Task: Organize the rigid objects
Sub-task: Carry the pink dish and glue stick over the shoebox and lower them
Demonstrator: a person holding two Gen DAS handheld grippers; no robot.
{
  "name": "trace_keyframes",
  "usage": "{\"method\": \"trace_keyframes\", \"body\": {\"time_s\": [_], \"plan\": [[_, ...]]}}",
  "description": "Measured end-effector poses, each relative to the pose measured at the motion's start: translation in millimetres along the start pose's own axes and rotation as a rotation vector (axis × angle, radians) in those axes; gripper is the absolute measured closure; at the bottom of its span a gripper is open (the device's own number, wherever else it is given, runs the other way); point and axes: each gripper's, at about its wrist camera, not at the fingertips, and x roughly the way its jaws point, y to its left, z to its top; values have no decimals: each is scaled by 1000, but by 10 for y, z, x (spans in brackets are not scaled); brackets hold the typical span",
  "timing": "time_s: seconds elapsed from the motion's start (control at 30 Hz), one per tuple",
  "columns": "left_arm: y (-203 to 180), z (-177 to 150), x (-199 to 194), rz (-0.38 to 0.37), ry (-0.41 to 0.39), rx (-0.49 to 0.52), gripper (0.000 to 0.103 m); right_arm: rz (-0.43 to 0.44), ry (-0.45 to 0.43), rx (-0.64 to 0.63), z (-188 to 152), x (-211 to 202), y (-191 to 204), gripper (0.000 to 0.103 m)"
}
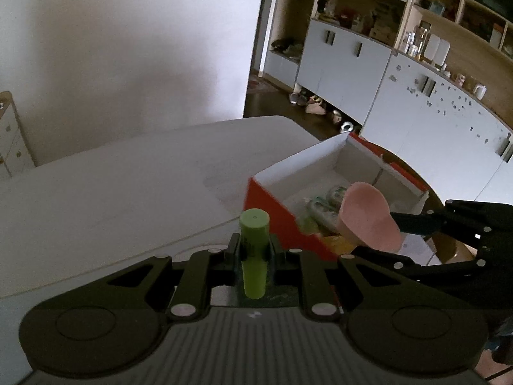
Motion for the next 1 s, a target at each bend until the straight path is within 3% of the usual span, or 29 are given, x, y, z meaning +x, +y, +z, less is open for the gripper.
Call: {"method": "trace_keyframes", "body": {"time_s": [0.47,0.7,1.0], "plan": [[-898,288,643,-2,58,8,87,-41,26,26,-302,133,-1044,54],[-1090,427,1137,26,143,1,87,-39,53,11,-356,316,-1274,54],[-1197,437,1762,147,278,29,87,-10,91,-42,-374,569,-1280,54]]}}
